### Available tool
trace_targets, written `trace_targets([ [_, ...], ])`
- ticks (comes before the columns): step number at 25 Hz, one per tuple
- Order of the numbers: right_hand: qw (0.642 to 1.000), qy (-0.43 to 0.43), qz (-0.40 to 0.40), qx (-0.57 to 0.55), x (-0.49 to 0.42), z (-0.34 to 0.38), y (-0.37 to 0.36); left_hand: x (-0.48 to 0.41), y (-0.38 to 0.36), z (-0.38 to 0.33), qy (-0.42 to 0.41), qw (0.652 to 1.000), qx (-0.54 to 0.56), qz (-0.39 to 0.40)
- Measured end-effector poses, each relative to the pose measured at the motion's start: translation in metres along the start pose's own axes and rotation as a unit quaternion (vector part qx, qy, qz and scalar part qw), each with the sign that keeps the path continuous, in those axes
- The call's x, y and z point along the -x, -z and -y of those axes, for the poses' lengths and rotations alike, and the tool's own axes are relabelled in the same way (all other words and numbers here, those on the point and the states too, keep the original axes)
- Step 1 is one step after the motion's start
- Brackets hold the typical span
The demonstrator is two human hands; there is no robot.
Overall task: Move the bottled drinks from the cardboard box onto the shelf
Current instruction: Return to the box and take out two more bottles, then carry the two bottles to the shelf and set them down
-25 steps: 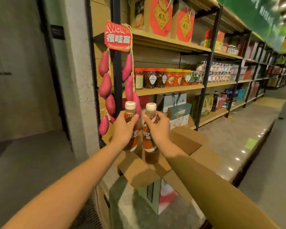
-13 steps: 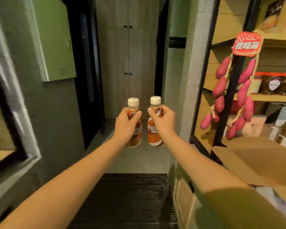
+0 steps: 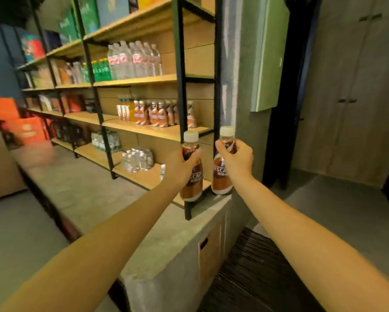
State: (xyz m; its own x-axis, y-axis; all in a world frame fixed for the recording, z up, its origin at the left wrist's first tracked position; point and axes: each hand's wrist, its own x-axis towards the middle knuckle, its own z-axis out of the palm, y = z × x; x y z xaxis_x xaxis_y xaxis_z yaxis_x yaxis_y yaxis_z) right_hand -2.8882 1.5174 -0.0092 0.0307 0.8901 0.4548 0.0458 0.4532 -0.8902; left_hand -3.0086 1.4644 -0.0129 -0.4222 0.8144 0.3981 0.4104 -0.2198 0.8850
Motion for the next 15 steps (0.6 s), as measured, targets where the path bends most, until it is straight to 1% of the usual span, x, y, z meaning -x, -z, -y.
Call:
trace_targets([
  [5, 0.996, 0.003, 0.083, -0.045, -0.013, -0.006, -0.151, -0.057, 0.118, 0.063, 0.035, 0.994, -0.034, -0.097],
  [7, 0.994, 0.000, 0.100, -0.053, -0.025, -0.018, -0.202, -0.081, 0.150, 0.087, 0.040, 0.992, -0.034, -0.113],
  [10, 0.991, 0.002, 0.118, -0.064, -0.053, -0.037, -0.275, -0.128, 0.186, 0.118, 0.047, 0.990, -0.027, -0.134],
  [15, 0.983, 0.011, 0.163, -0.080, -0.123, -0.048, -0.376, -0.226, 0.230, 0.154, 0.048, 0.981, -0.068, -0.175],
])
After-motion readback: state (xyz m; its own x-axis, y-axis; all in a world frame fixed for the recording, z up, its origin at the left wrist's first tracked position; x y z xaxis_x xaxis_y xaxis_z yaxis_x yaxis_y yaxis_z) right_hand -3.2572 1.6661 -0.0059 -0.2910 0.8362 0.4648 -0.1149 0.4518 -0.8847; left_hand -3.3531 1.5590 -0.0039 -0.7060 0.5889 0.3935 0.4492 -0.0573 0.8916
